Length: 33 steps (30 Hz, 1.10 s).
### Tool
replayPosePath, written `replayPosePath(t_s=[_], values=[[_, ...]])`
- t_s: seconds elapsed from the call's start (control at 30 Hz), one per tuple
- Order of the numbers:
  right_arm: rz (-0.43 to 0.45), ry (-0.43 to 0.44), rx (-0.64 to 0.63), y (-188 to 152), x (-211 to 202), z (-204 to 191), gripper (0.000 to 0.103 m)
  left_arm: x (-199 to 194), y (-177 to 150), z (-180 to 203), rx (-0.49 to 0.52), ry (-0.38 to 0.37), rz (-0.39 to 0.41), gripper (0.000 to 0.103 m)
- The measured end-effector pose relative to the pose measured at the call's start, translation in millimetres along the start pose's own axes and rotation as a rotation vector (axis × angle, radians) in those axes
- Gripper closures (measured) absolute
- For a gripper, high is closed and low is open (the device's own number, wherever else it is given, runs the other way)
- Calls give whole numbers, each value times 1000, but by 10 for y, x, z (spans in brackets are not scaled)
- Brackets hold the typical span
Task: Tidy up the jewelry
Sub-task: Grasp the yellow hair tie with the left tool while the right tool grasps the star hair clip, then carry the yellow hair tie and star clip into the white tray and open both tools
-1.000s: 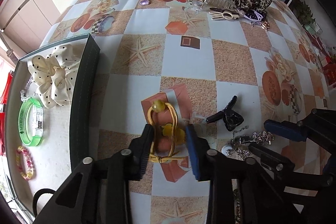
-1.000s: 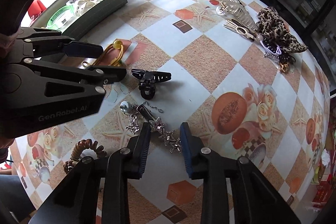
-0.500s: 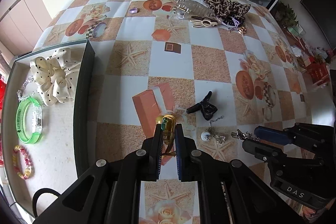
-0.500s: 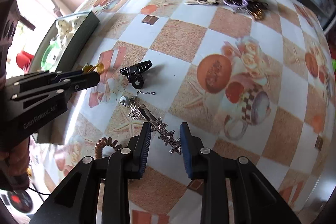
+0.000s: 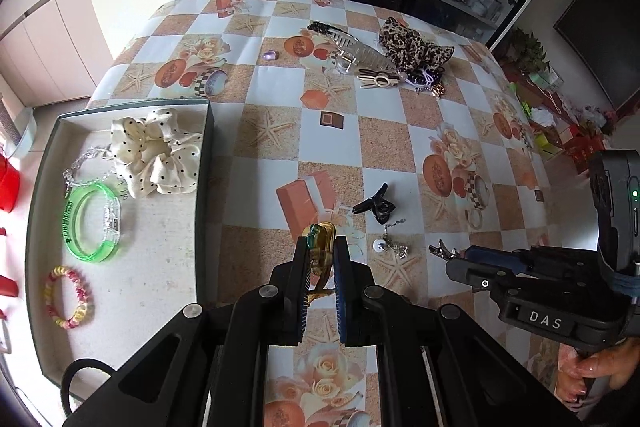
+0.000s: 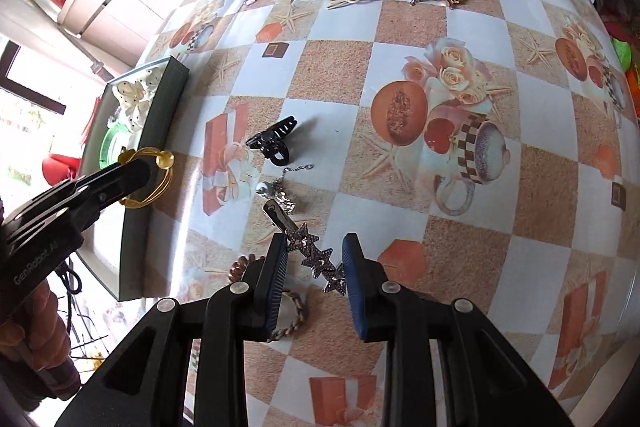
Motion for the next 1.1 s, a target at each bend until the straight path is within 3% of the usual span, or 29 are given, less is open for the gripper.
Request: replayPosePath(t_s=[0.27, 0.6, 0.9, 1.1], values=[[23, 17, -45, 146, -144, -409, 72, -318, -87, -378, -50, 10, 46, 89], [14, 60, -181, 357, -40, -1339, 72, -544, -393, -1082, -151, 54, 59, 89], [-41, 47, -331, 428, 324, -2139, 72, -456, -805, -1641, -239, 75, 6, 89], [-104, -9, -408, 437, 673, -2419, 72, -271, -1011, -1894, -269, 84, -53, 89]])
Point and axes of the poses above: each gripper's, at about its wrist camera, not at the fingertips, and x roughly the way its jaws point, z to its right, y to its top, the point moved 9 cm from there along x, roughly the way its jaws point, and after that the axes turned 8 degrees about -z, right-handed, at the moved point
